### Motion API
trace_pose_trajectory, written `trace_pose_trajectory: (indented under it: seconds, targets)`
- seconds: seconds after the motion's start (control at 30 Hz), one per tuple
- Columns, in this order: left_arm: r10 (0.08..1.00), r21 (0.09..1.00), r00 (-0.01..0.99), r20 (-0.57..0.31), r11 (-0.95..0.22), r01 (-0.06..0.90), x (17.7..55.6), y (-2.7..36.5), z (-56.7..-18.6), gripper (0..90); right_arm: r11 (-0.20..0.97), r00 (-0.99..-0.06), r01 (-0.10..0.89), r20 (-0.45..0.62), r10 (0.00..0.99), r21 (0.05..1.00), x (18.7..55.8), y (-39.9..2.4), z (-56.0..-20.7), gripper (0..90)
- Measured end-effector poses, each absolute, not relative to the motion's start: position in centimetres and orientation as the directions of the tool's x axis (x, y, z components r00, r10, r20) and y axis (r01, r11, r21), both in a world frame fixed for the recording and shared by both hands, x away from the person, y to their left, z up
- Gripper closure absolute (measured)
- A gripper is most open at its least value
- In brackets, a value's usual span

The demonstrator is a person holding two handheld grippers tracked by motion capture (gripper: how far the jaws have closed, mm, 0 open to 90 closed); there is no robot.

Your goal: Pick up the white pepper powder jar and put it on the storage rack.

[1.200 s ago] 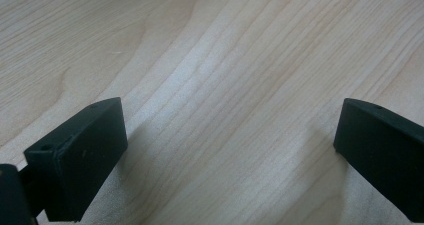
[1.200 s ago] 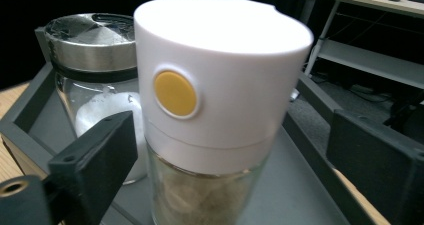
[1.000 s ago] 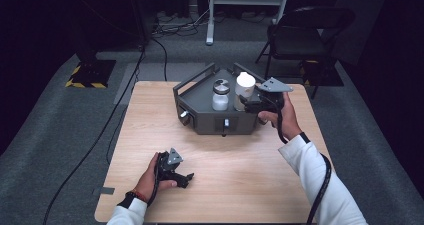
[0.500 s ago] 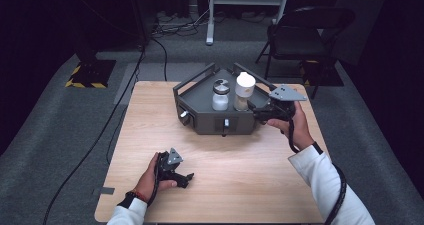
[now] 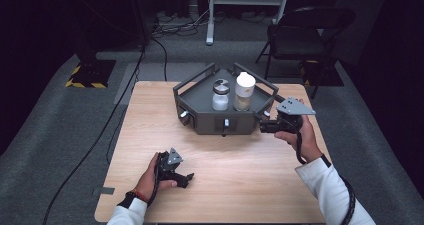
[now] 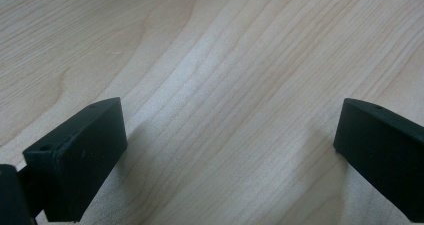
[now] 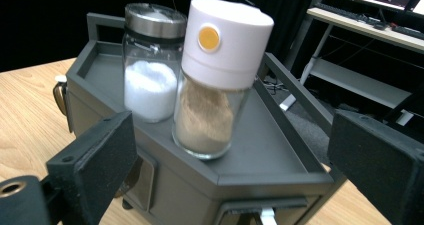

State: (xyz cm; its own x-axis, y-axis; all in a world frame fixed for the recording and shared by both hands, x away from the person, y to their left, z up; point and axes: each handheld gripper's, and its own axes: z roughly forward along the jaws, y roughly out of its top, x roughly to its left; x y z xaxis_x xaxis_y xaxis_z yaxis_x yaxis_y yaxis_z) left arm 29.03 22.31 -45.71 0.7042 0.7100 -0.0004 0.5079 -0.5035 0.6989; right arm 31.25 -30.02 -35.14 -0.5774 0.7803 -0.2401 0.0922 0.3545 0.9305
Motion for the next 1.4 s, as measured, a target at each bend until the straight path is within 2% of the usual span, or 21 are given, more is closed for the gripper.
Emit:
trace_pose_trajectory:
  seconds: [0.47,1.4]
  targets:
    - [0.711,0.699,0.703,0.001,-0.503,0.508,29.0,22.3,-45.7,0.2,0.36,-0.613,0.112,-0.221,0.758,0.926,29.4,-31.3,-37.4,5.3]
    - [0.711,0.699,0.703,0.001,-0.503,0.508,29.0,22.3,-45.7,0.2,0.505,-0.693,0.184,-0.253,0.675,0.844,27.9,-32.6,-40.8,5.3]
